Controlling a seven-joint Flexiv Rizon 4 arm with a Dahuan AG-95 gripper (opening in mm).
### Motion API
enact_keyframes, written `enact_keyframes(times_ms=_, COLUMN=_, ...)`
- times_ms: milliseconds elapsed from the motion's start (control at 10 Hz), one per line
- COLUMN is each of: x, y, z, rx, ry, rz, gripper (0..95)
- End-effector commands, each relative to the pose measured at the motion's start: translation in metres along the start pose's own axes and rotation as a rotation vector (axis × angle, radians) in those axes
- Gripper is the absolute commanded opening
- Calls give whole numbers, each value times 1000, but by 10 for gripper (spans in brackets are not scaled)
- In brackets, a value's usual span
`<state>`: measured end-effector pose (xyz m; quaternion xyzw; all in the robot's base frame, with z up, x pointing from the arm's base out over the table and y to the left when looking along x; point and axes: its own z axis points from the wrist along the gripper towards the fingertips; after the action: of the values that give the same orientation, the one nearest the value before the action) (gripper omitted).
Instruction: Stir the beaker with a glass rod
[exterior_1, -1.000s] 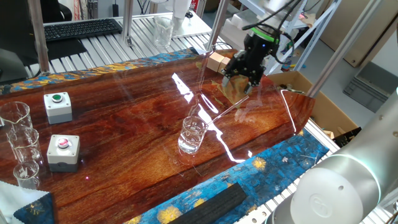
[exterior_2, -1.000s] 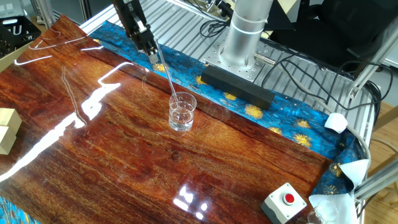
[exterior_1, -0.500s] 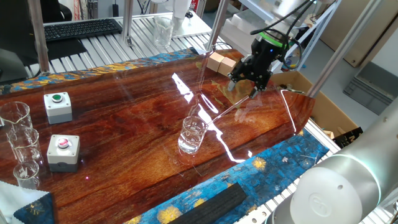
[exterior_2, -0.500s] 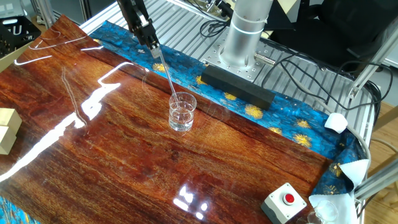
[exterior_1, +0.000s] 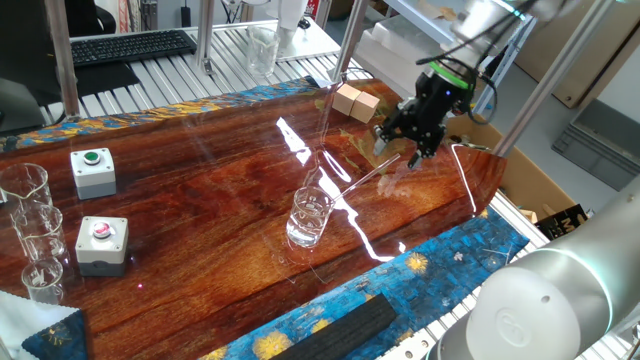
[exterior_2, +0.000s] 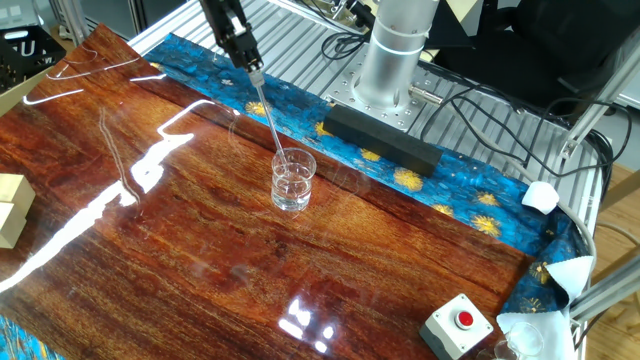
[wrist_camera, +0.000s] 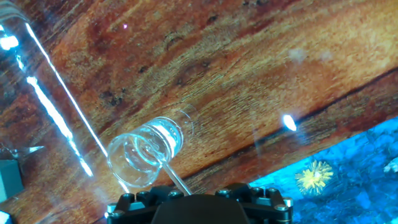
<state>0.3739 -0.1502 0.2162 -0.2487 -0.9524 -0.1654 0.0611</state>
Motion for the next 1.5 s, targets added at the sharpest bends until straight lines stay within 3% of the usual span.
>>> enact_keyframes(times_ms=100, x=5, y=-3, z=1, rx=-24, ry=3, rz=12, gripper=760)
enact_keyframes(times_ms=300, x=11, y=-6, z=3, rx=-63, ry=16, rz=26, gripper=760)
enact_keyframes(times_ms=600, x=12, y=-6, z=5, rx=-94, ry=23, rz=32, gripper=760)
enact_keyframes(times_ms=1100, x=18, y=1, z=13, rx=-102, ry=10, rz=42, gripper=760)
enact_keyframes(times_ms=1200, x=17, y=3, z=15, rx=-104, ry=8, rz=44, gripper=570)
enact_keyframes(times_ms=1500, x=13, y=6, z=17, rx=-107, ry=4, rz=46, gripper=570)
